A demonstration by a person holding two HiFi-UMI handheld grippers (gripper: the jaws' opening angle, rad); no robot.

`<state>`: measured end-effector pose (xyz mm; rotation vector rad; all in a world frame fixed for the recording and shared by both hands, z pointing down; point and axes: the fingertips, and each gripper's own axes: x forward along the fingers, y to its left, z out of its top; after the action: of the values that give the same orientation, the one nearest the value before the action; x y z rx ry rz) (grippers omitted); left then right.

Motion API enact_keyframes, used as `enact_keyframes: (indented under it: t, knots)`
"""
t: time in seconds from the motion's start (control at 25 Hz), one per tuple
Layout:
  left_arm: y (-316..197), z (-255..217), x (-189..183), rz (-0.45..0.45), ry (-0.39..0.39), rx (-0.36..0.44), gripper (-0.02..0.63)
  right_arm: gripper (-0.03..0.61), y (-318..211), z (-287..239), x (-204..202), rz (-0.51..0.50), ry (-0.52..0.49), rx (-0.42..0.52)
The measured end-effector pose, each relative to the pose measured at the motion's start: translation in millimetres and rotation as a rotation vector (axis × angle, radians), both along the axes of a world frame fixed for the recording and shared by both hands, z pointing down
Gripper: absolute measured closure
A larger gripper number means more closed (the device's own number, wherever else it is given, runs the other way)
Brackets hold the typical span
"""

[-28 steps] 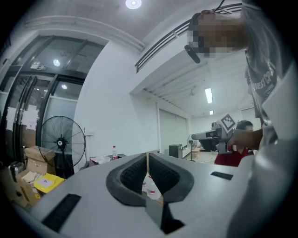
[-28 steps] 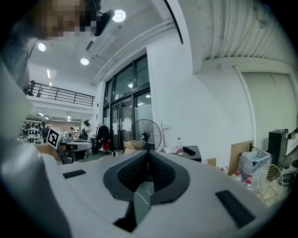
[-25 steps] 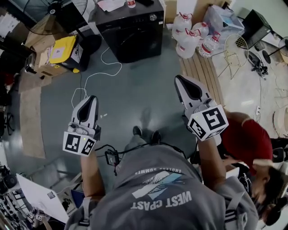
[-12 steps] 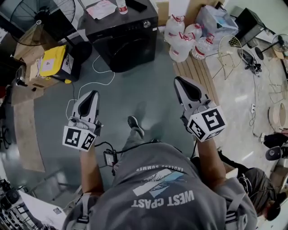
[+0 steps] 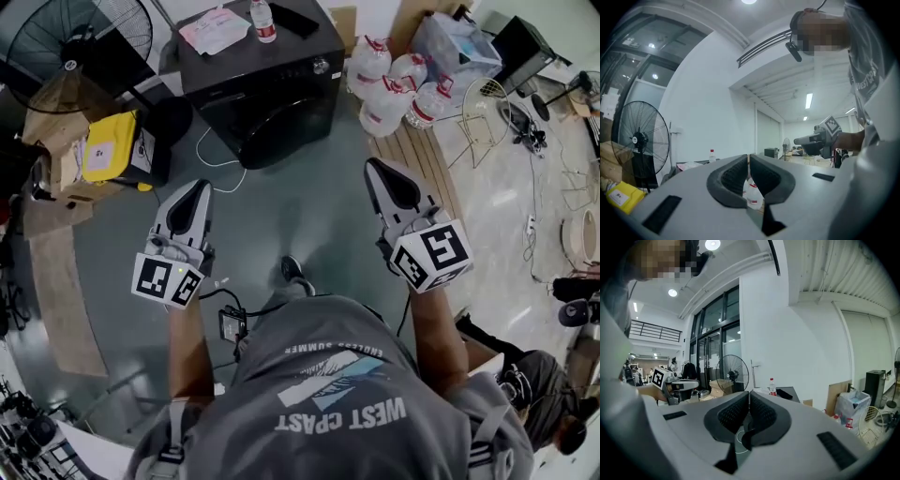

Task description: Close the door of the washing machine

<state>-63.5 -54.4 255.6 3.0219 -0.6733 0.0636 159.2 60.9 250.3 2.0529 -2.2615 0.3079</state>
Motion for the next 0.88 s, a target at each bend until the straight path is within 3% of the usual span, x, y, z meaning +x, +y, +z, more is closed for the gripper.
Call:
enact_keyframes:
  t: [0.4,0.88]
  knots:
    - [-79,6,-6,0.017,0.023,-0.016,0.584,0.548,-81,1,-15,0.002,0.007,-0.017]
    - [-141,34,-22,-0.085,0.023,-0.051,0.584,0.546,-178,24,-23,-0.110,0.017,-0.042]
